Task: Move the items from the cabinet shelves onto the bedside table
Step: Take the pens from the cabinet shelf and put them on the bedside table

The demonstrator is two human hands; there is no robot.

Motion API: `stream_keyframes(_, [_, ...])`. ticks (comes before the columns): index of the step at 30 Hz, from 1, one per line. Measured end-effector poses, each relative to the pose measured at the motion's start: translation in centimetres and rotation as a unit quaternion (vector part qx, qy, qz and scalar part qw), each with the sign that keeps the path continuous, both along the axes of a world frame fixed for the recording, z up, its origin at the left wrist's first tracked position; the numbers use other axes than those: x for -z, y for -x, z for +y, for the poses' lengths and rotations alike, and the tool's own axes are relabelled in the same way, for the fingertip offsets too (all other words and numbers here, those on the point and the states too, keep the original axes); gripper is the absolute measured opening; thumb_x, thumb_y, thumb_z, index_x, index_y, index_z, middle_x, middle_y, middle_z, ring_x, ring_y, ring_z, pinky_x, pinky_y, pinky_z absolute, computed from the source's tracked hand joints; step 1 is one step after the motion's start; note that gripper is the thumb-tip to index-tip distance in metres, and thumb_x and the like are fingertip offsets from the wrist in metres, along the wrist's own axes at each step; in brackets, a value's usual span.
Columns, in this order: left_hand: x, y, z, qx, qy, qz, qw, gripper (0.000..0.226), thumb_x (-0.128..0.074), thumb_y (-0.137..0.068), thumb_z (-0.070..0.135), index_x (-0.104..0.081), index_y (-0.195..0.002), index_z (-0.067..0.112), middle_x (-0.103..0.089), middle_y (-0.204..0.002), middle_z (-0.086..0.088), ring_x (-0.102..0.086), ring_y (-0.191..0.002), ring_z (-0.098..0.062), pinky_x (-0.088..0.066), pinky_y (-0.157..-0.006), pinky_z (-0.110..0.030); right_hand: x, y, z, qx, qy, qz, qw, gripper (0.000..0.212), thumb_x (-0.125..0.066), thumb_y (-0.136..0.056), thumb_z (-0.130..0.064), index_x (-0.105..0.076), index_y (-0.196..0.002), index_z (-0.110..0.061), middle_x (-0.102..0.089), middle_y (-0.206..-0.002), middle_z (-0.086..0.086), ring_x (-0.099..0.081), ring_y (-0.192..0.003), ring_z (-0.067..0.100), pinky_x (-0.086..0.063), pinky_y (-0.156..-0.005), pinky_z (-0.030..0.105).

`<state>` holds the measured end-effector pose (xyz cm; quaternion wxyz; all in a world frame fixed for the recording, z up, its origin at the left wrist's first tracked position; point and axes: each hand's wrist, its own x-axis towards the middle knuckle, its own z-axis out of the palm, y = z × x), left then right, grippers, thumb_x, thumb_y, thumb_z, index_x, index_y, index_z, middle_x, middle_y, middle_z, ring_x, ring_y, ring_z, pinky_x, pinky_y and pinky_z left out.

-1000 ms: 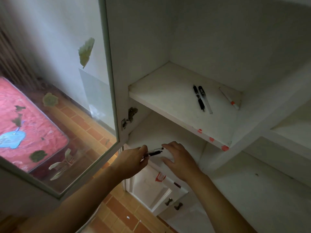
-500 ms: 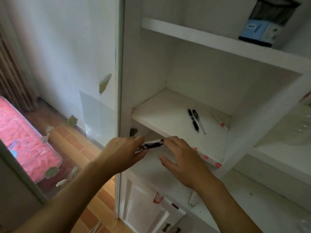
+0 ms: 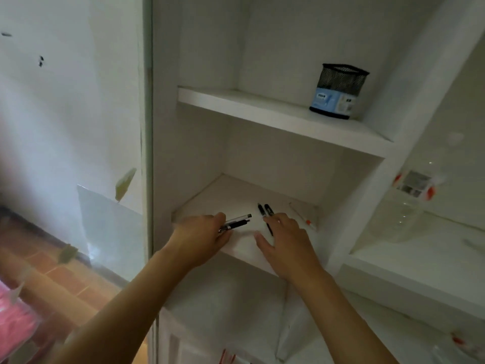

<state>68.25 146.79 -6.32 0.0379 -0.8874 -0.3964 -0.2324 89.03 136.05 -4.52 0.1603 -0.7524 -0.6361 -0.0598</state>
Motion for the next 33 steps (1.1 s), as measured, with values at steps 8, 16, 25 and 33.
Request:
stream_keyframes(8, [0.2,-2.5,2.8,0.008,0.023,0.005,1.0,0.03,-0.041,-0.099,0.057,-0.047,-0.096,0.028,-0.063,-0.085,0.004,-0.06,-0.071,-0.022,-0.033,-0.056,-0.032,0.6,-1.0,2.4,0.098,0.008,-0.008,0.995,0.062,-0.035,-0.103,-0.062,-0.043,-0.15,-0.023,-0.04,-0.153,0.006,-0.04,-0.134,0.028,-0.036,-0.108,0.046])
stream_keyframes(16, [1.2,-2.2,3.1,0.011,0.009,-0.07,0.997,0.028,-0.044,-0.099,0.054,-0.053,-0.095,0.027,-0.067,-0.086,0.004,-0.066,-0.076,-0.021,-0.047,-0.061,-0.032,1.1,-2.5,5.9,0.18,0.064,-0.009,0.981,0.076,-0.034,-0.1,-0.068,-0.036,-0.156,-0.017,-0.031,-0.163,0.013,-0.032,-0.145,0.034,-0.021,-0.121,0.053])
stream_keyframes(25, [1.9,-2.2,3.7,0.02,0.007,-0.083,0.996,0.027,-0.044,-0.098,0.054,-0.054,-0.097,0.028,-0.066,-0.085,0.006,-0.066,-0.075,-0.021,-0.045,-0.06,-0.032,0.1,-4.0,8.4,0.249,0.135,0.056,0.958,0.106,-0.03,-0.088,-0.087,-0.015,-0.165,-0.016,-0.02,-0.169,0.015,-0.024,-0.152,0.038,-0.02,-0.12,0.063])
stream_keyframes(33, [1.7,-1.8,3.6,0.027,0.015,-0.092,0.995,0.027,-0.046,-0.098,0.053,-0.054,-0.096,0.028,-0.067,-0.087,0.005,-0.067,-0.078,-0.021,-0.041,-0.06,-0.032,0.4,-4.2,8.8,0.229,0.089,0.064,0.967,0.085,-0.041,-0.095,-0.074,-0.035,-0.156,-0.016,-0.04,-0.155,0.014,-0.034,-0.142,0.035,-0.032,-0.112,0.053])
